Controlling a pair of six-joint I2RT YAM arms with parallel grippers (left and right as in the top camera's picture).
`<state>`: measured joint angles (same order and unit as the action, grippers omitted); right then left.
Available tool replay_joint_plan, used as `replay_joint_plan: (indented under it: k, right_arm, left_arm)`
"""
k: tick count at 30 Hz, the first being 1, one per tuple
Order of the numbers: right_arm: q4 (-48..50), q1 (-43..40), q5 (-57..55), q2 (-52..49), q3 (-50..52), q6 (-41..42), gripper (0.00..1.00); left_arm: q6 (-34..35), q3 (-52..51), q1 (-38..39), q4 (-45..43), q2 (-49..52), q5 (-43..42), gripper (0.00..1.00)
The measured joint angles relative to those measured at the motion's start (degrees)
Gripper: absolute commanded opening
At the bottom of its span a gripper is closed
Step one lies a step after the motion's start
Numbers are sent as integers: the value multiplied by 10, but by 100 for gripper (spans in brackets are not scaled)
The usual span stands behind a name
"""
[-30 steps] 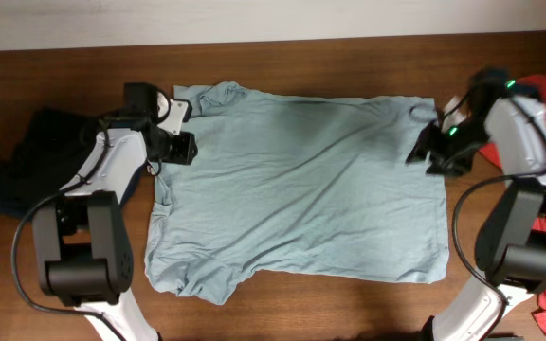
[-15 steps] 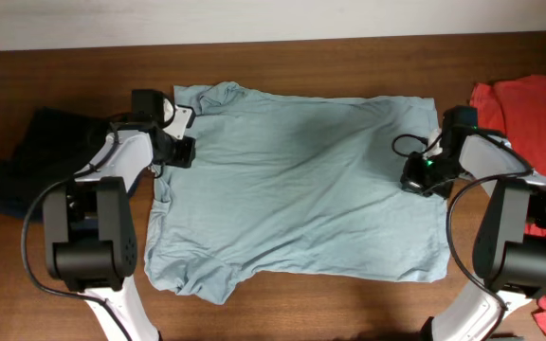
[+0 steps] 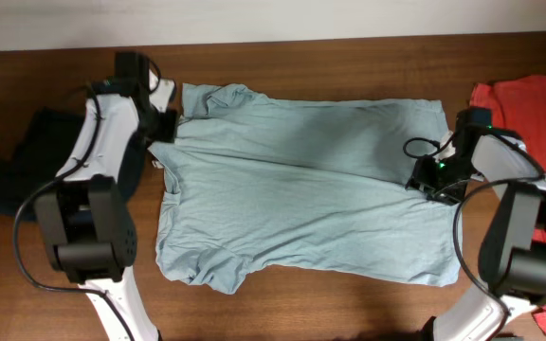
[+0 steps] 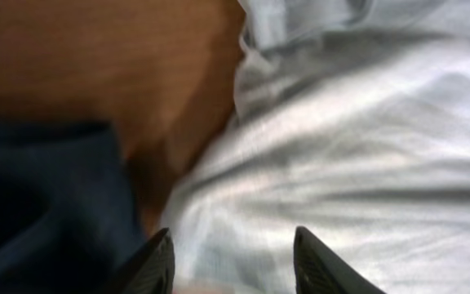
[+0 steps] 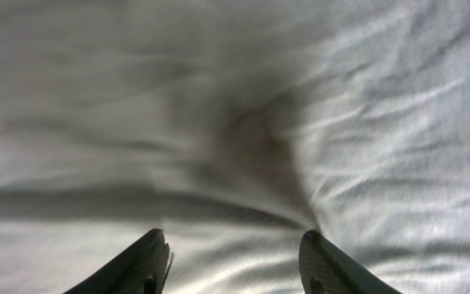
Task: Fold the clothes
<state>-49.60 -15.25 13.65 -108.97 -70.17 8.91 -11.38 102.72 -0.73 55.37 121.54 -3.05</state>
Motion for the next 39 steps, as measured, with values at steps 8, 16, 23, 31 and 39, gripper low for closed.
replay_joint_plan:
  k: [8, 16, 23, 31, 39]
  right_arm:
    - [-37, 0, 30, 261, -1, -10, 83]
    - [-87, 0, 34, 420, -1, 12, 83]
    - [-183, 0, 34, 445, -1, 19, 84]
    - [-270, 0, 35, 426, -1, 21, 86]
    - [-269, 0, 34, 406, 3, 20, 86]
  left_arm:
    - [3, 318, 0, 331, -2, 5, 38]
    - [22, 406, 0, 411, -85, 5, 38]
    - [65, 219, 3, 400, -317, 5, 40]
    - [119, -223, 4, 285, -535, -74, 44]
    - [186, -645, 4, 119, -557, -229, 49]
